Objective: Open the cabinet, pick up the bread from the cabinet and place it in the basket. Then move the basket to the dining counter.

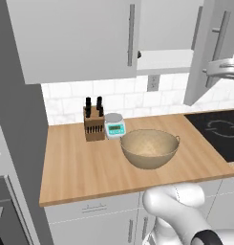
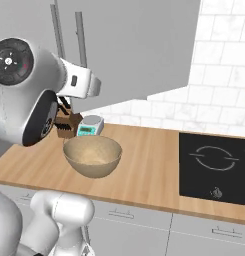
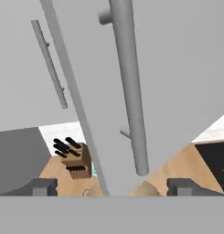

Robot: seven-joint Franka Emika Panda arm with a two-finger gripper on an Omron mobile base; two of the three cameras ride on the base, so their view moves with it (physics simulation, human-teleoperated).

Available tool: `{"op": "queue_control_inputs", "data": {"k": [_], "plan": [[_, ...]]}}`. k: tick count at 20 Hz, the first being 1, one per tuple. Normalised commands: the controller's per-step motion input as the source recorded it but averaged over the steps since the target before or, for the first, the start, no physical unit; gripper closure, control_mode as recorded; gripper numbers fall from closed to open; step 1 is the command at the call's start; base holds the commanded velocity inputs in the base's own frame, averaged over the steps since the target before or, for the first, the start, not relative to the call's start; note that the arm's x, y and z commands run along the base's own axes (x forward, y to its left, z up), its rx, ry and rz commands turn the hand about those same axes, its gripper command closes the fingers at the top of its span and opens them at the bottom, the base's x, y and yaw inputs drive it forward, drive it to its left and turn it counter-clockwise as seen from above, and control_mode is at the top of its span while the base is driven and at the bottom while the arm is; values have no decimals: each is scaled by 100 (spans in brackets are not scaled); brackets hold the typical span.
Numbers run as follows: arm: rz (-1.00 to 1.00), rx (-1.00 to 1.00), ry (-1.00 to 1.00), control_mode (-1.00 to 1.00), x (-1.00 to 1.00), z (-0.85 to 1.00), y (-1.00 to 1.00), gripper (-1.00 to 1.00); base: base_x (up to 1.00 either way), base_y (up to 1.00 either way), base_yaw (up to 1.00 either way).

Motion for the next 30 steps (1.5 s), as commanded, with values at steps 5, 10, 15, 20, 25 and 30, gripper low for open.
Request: {"op": "queue_control_inputs", "data": {"k": [5, 10, 15, 20, 25, 30], "plan": [[-2, -56, 25, -100, -22, 1, 100, -100, 0, 0, 0], [-4, -68, 55, -100, 55, -2, 96, -100, 0, 0, 0], [-8, -50, 59, -100, 100, -23, 15, -100, 0, 0, 0], [-12, -36, 63, -100, 79, 0, -62, -100, 0, 0, 0], [-35, -21, 33, -100, -22, -12, -100, -100, 0, 0, 0], [-30, -11, 21, -100, -54, -6, -100, -100, 0, 0, 0]]}}
